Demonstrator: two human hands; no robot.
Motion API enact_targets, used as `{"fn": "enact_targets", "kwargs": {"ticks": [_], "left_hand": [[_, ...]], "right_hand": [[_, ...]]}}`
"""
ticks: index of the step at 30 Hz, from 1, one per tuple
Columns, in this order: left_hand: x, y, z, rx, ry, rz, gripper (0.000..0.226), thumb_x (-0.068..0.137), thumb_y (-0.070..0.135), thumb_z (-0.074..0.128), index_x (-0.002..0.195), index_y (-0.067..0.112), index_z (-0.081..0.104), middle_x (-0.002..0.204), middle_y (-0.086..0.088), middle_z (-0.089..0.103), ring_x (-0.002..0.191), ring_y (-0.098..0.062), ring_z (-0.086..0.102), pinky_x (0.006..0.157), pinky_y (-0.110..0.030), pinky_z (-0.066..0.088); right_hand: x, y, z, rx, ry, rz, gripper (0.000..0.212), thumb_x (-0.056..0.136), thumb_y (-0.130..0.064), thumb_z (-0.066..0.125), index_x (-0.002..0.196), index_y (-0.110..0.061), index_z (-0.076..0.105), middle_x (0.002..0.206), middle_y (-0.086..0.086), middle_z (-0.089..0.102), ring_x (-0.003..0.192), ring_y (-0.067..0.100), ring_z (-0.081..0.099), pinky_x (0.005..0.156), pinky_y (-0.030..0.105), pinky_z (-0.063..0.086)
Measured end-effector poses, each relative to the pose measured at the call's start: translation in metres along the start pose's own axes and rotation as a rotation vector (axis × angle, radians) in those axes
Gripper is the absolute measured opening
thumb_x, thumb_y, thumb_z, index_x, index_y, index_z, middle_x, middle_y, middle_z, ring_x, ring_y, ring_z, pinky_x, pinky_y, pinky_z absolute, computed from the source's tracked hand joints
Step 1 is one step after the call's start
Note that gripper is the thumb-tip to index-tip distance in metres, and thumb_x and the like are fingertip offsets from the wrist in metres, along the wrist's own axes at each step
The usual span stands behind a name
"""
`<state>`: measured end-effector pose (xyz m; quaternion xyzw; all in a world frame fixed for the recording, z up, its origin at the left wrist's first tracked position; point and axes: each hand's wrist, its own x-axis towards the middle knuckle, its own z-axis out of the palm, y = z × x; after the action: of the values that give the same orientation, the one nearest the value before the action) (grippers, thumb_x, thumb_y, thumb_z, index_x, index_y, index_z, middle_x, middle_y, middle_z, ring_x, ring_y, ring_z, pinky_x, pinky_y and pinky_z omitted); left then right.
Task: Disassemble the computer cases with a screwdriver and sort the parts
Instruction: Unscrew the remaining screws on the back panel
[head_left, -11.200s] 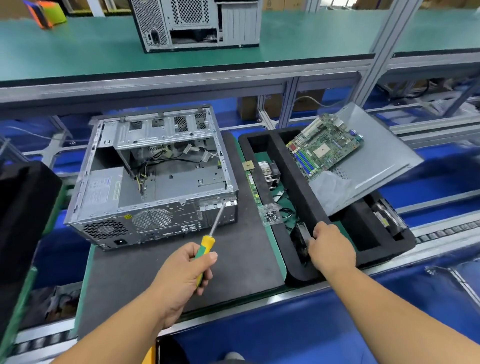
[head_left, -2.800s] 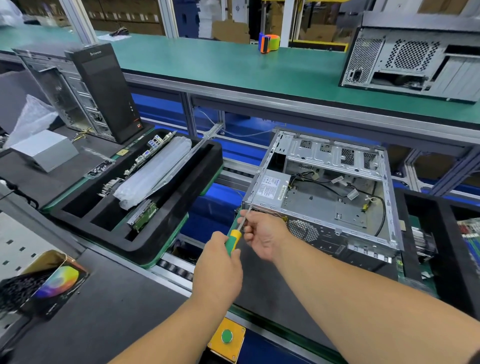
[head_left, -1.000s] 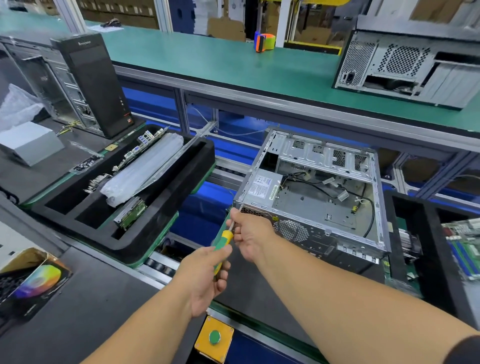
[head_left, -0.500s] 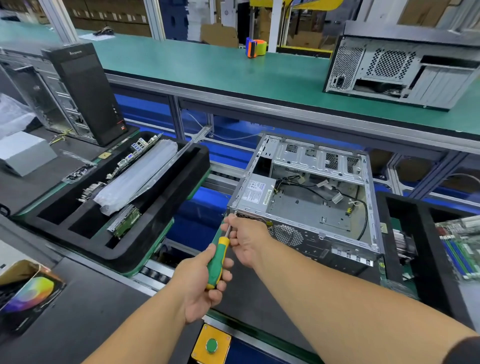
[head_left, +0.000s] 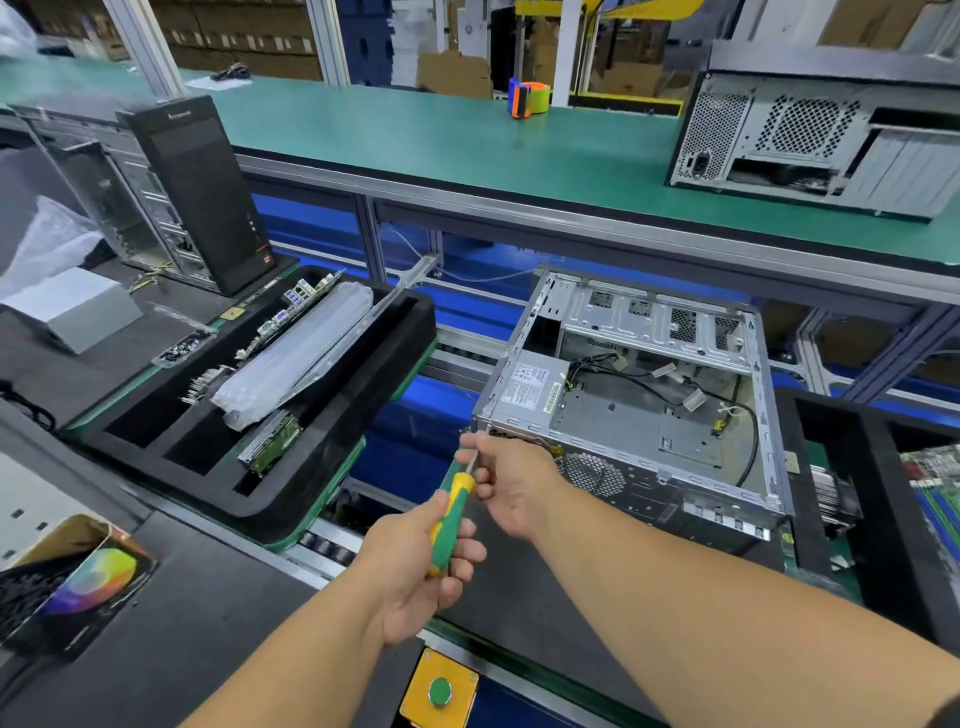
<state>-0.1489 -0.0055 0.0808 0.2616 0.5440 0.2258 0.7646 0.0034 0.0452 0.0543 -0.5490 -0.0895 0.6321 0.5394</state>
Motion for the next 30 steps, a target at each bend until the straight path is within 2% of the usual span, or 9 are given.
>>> {"fn": "enact_targets", "kwargs": {"ticks": [3, 6, 10, 13, 17, 21, 23, 26, 30], "left_hand": [[0.003, -0.001, -0.002, 0.047, -0.017, 0.003, 0.059, 0.107, 0.052, 0.045, 0.097, 0.001, 0.073, 0.074, -0.015, 0.066, 0.05, -0.017, 0.05, 0.037, -0.023, 0.035], [0.005, -0.005, -0.001, 0.106, 0.024, 0.062, 0.047, 0.101, 0.051, 0.059, 0.107, 0.006, 0.071, 0.07, -0.01, 0.062, 0.051, -0.015, 0.048, 0.04, -0.024, 0.035], [0.009, -0.013, 0.003, 0.209, 0.11, 0.194, 0.031, 0.092, 0.026, 0.078, 0.106, 0.01, 0.056, 0.068, -0.004, 0.06, 0.053, -0.012, 0.052, 0.045, -0.025, 0.043], [0.009, -0.012, 0.006, 0.148, 0.144, 0.168, 0.025, 0.099, 0.032, 0.069, 0.103, 0.008, 0.06, 0.071, -0.007, 0.064, 0.053, -0.013, 0.053, 0.045, -0.025, 0.043], [0.005, -0.007, 0.002, -0.003, 0.041, 0.02, 0.048, 0.106, 0.047, 0.053, 0.104, 0.003, 0.07, 0.075, -0.012, 0.068, 0.053, -0.015, 0.057, 0.041, -0.023, 0.044], [0.007, -0.007, -0.002, -0.02, 0.021, 0.0, 0.06, 0.107, 0.053, 0.046, 0.102, 0.001, 0.075, 0.074, -0.012, 0.066, 0.052, -0.015, 0.055, 0.04, -0.023, 0.044], [0.009, -0.008, -0.002, 0.025, 0.053, 0.053, 0.049, 0.102, 0.051, 0.058, 0.106, 0.005, 0.074, 0.074, -0.011, 0.066, 0.053, -0.015, 0.055, 0.042, -0.025, 0.044], [0.013, -0.012, -0.002, 0.112, 0.126, 0.182, 0.03, 0.093, 0.029, 0.077, 0.107, 0.007, 0.063, 0.069, -0.006, 0.063, 0.053, -0.013, 0.055, 0.046, -0.025, 0.046], [0.014, -0.01, -0.004, 0.101, 0.196, 0.196, 0.027, 0.096, 0.03, 0.073, 0.102, 0.005, 0.065, 0.072, -0.008, 0.068, 0.055, -0.013, 0.056, 0.047, -0.025, 0.046]], "right_hand": [[0.0, 0.0, 0.001, -0.016, 0.012, -0.015, 0.016, 0.1, -0.01, 0.063, 0.104, 0.003, 0.071, 0.07, 0.008, 0.07, 0.048, 0.006, 0.038, 0.041, 0.018, 0.032], [0.002, 0.0, 0.003, -0.003, 0.05, -0.023, 0.013, 0.095, -0.01, 0.07, 0.1, 0.002, 0.069, 0.065, 0.008, 0.066, 0.043, 0.006, 0.035, 0.038, 0.017, 0.029], [0.005, 0.003, 0.005, -0.02, 0.087, -0.033, 0.019, 0.089, -0.015, 0.08, 0.096, -0.003, 0.067, 0.063, 0.006, 0.058, 0.04, 0.008, 0.036, 0.036, 0.02, 0.028], [0.005, 0.003, 0.002, -0.006, 0.077, -0.02, 0.02, 0.093, -0.023, 0.076, 0.095, -0.004, 0.069, 0.067, 0.006, 0.06, 0.042, 0.007, 0.037, 0.039, 0.02, 0.028], [0.003, -0.001, -0.008, 0.036, -0.066, 0.048, 0.03, 0.106, -0.022, 0.052, 0.11, 0.0, 0.071, 0.071, 0.005, 0.07, 0.049, 0.006, 0.037, 0.042, 0.019, 0.031], [0.001, 0.002, -0.003, 0.048, -0.013, 0.006, 0.018, 0.102, -0.014, 0.06, 0.106, 0.002, 0.068, 0.068, 0.007, 0.069, 0.047, 0.005, 0.036, 0.041, 0.017, 0.031], [0.003, 0.004, 0.0, 0.081, 0.041, 0.0, 0.011, 0.097, -0.012, 0.069, 0.098, -0.001, 0.068, 0.066, 0.007, 0.066, 0.042, 0.005, 0.037, 0.039, 0.018, 0.03], [0.004, 0.006, 0.006, 0.107, 0.086, 0.009, 0.014, 0.092, -0.014, 0.076, 0.1, -0.005, 0.069, 0.067, 0.006, 0.062, 0.039, 0.006, 0.039, 0.039, 0.019, 0.03], [0.001, 0.006, 0.006, 0.117, 0.056, 0.048, 0.017, 0.096, -0.021, 0.072, 0.103, -0.006, 0.07, 0.071, 0.005, 0.069, 0.046, 0.006, 0.036, 0.042, 0.019, 0.03]]}}
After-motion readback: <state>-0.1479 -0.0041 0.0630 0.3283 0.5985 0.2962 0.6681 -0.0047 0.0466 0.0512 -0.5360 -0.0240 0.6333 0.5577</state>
